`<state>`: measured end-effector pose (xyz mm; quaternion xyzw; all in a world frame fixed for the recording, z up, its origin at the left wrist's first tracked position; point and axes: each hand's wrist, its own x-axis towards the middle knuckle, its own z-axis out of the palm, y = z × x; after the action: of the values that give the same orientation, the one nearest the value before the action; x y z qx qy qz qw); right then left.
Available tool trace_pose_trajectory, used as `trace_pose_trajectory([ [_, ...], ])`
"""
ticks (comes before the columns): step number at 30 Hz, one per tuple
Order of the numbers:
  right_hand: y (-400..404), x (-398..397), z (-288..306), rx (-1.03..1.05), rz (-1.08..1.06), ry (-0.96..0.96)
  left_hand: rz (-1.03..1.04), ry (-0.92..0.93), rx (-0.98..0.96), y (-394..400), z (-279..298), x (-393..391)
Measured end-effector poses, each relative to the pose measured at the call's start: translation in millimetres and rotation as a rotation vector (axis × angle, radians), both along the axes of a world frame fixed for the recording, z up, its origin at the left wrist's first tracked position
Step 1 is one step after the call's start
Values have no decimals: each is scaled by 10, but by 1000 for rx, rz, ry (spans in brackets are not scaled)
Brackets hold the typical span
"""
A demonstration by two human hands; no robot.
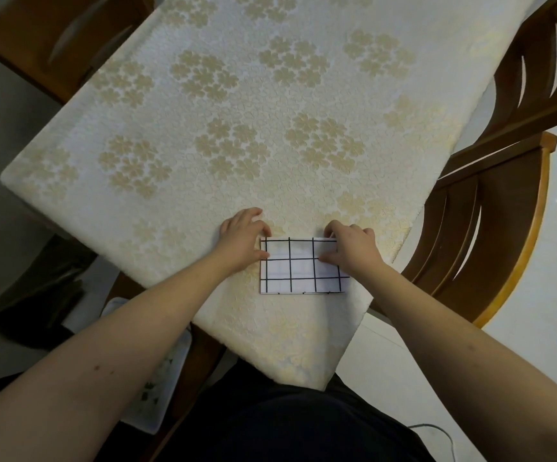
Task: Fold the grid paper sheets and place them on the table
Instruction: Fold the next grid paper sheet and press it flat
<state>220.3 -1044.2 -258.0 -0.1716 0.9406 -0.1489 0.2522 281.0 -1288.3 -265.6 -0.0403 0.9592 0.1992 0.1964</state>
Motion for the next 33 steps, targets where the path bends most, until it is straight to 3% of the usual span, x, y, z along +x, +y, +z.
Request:
trace_pose_trajectory([
  [7, 157, 21, 10, -223, -258, -146, 14, -3, -16, 56, 125, -31],
  [12, 275, 47, 81, -261, -328, -209, 40, 29, -38, 59, 96, 74],
  [15, 321, 100, 90, -304, -360, -239, 179, 49, 154, 61, 123, 174],
  [19, 330, 191, 112, -412, -420, -286, 548, -96, 617, 34, 192, 345],
  [22, 326, 290, 153, -507, -494, -336, 732, -160, 833, 72, 222, 438],
  [28, 357, 555, 145, -769, -695, -662, 900, -162, 1013, 193, 287, 576],
  [33, 416, 717, 146, -689, -664, -617, 928, -196, 993, 237, 360, 760],
])
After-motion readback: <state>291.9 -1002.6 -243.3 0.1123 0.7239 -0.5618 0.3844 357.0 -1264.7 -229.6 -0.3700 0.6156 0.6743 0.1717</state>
